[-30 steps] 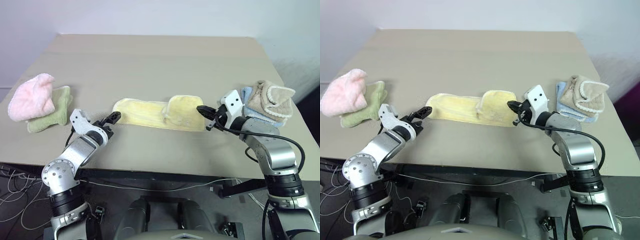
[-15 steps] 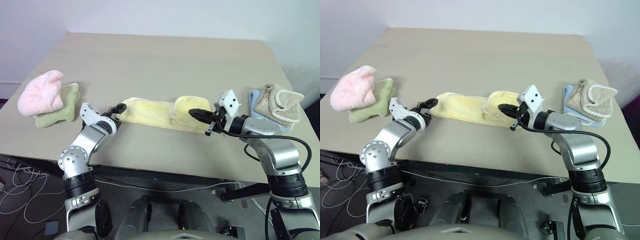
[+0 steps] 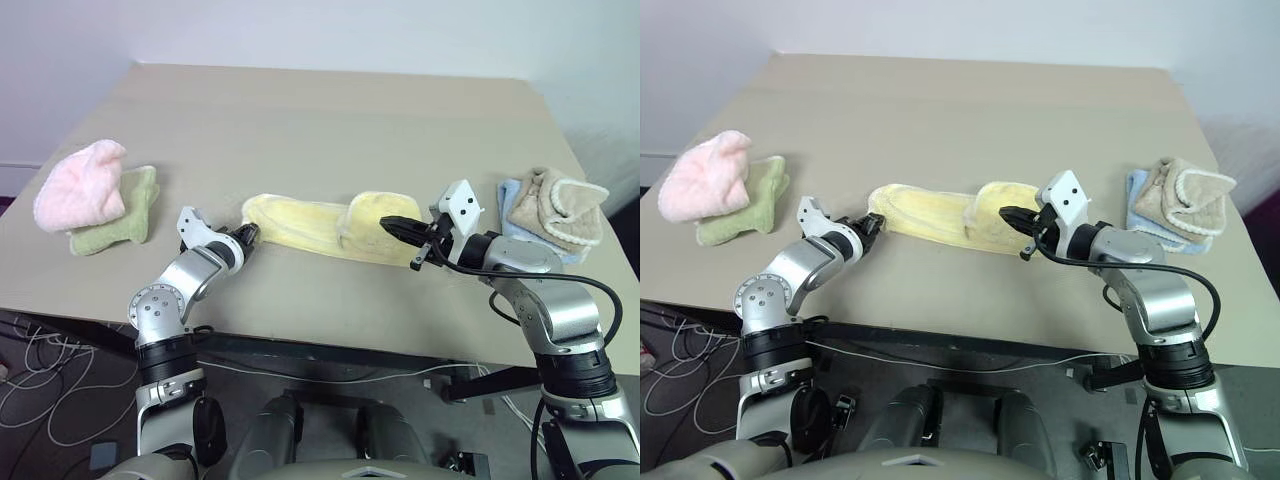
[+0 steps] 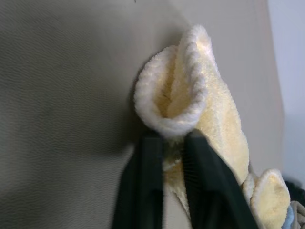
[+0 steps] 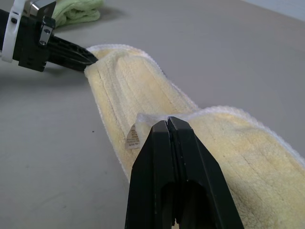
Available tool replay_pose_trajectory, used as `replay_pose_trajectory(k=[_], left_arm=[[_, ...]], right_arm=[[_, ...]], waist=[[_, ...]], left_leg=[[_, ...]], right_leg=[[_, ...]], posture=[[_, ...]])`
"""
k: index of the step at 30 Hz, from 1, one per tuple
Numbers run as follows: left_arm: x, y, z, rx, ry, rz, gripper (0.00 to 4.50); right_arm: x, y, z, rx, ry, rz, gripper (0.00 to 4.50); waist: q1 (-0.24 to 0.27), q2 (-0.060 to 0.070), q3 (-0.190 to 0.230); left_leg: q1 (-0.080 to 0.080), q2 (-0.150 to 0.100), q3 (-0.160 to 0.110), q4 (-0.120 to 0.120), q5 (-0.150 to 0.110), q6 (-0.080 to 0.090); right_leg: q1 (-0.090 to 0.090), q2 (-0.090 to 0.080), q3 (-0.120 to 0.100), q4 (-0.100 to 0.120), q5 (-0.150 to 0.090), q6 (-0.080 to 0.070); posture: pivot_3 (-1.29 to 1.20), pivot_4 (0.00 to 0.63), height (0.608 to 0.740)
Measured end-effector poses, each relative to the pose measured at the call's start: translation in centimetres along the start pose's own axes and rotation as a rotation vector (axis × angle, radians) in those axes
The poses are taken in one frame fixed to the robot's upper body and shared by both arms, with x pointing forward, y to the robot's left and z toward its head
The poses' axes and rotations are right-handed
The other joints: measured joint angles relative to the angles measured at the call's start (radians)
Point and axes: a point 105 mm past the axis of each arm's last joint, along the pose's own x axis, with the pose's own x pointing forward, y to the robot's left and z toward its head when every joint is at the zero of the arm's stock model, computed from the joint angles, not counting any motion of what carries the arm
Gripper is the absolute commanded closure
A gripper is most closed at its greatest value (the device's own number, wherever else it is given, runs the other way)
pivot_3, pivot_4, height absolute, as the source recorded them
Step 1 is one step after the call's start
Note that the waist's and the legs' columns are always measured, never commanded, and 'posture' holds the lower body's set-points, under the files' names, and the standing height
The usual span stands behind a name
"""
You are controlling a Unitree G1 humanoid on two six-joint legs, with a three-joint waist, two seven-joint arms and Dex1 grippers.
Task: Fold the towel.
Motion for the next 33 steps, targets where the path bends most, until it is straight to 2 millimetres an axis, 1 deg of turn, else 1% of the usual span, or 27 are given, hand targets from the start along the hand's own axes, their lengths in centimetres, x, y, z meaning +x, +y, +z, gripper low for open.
replay_pose_trajectory(k=[5,7,8,10,13,15,18,21,23,24,26,28,30,33], left_arm=[[0.0,-0.1,0.1,-0.001,-0.007,-0.011,4.48],[-0.2,0.0,0.6,0.012,-0.021,-0.016,4.48],[-0.3,0.0,1.1,0.021,-0.035,-0.021,4.48],[-0.9,0.1,2.8,0.049,-0.082,-0.029,4.48],[-1.9,0.4,6.0,0.097,-0.168,-0.031,4.48],[-2.4,-0.2,7.4,0.144,-0.206,-0.053,4.48],[-2.9,-1.1,8.6,0.195,-0.239,-0.092,4.48],[-2.9,-2.2,8.9,0.247,-0.245,-0.130,4.48],[-2.7,-3.4,8.4,0.298,-0.231,-0.168,4.48],[-2.5,-4.2,7.8,0.339,-0.214,-0.189,4.48],[-2.0,-6.7,5.8,0.471,-0.169,-0.270,4.48],[-1.5,-9.5,3.0,0.601,-0.106,-0.375,4.48],[-1.0,-11.8,0.0,0.710,-0.031,-0.478,4.48],[-0.4,-13.8,-4.7,0.891,0.093,-0.600,4.48]], right_arm=[[0.0,0.1,-0.2,0.007,0.001,-0.003,4.50],[0.0,0.2,-0.3,0.009,0.003,-0.004,4.50],[0.0,0.2,-0.3,0.011,0.004,-0.004,4.50],[0.0,0.2,-0.4,0.011,0.004,-0.007,4.50],[-0.1,0.3,-0.5,0.013,0.006,-0.007,4.50],[-0.1,0.3,-0.6,0.017,0.009,-0.008,4.50],[-0.1,0.3,-0.6,0.017,0.009,-0.009,4.50],[-0.1,0.3,-0.6,0.017,0.009,-0.010,4.50],[-0.1,0.3,-0.6,0.017,0.009,-0.010,4.50],[-0.1,0.3,-0.6,0.017,0.009,-0.010,4.50],[0.0,0.3,-0.6,0.016,0.008,-0.014,4.50],[0.0,0.3,-0.6,0.016,0.005,-0.016,4.50],[0.1,0.1,-0.6,0.013,0.004,-0.026,4.50],[0.0,-0.4,-0.7,0.008,0.010,-0.061,4.50]], waist=[[0.001,0.000,0.000],[0.000,0.000,0.000],[-0.002,0.000,0.000],[-0.008,0.000,0.000],[-0.023,0.000,0.000],[-0.025,0.000,0.000],[-0.025,0.000,0.000],[-0.024,0.000,0.000],[-0.024,0.000,0.000],[-0.023,-0.001,0.000],[-0.020,-0.001,0.001],[-0.020,-0.001,0.001],[-0.022,-0.001,0.001],[-0.031,-0.001,0.001]], left_leg=[[0.000,0.000,0.000,0.000,0.000,0.000],[0.000,0.000,0.000,0.000,0.000,0.000],[0.000,0.000,0.000,0.000,0.000,0.000],[0.000,0.000,0.000,-0.001,0.000,0.000],[0.000,0.000,0.000,-0.001,0.000,0.000],[0.000,0.000,0.000,-0.001,0.000,0.000],[0.000,0.000,0.000,-0.001,0.000,0.000],[0.000,0.000,0.000,-0.001,0.000,0.000],[0.000,0.000,0.000,-0.001,0.000,0.000],[-0.001,0.000,0.000,-0.001,0.000,0.000],[-0.001,-0.001,0.000,-0.001,0.000,0.000],[-0.001,-0.001,0.000,-0.001,0.000,0.000],[-0.001,-0.001,0.000,-0.001,0.000,0.000],[-0.001,0.000,0.000,-0.002,0.000,0.000]], right_leg=[[0.000,0.000,0.000,0.000,0.000,0.000],[0.000,0.000,0.000,0.000,0.000,0.000],[0.000,0.000,0.000,0.000,0.000,0.000],[-0.001,0.000,0.000,0.000,0.000,0.000],[-0.001,0.000,0.000,0.000,0.000,0.000],[-0.001,0.000,0.000,0.000,0.000,0.000],[-0.001,0.000,0.000,0.000,0.000,0.000],[-0.001,0.000,0.000,0.000,0.000,0.000],[-0.001,0.000,0.000,0.000,0.000,0.000],[-0.001,0.000,0.000,0.000,0.000,0.000],[-0.001,-0.001,0.000,-0.001,0.000,0.000],[0.000,-0.001,0.000,-0.001,0.000,0.000],[0.000,-0.001,0.000,-0.001,0.000,0.000],[-0.001,0.000,0.000,-0.001,0.000,0.000]], posture=[[0.00,0.150,0.740],[0.00,0.150,0.740],[0.00,0.150,0.740],[0.00,0.150,0.740],[0.00,0.150,0.740],[0.00,0.150,0.740],[0.00,0.150,0.740],[0.00,0.150,0.740],[0.00,0.150,0.740],[0.00,0.150,0.740],[0.00,0.150,0.740],[0.00,0.150,0.740],[0.00,0.150,0.740],[0.00,0.150,0.740]])
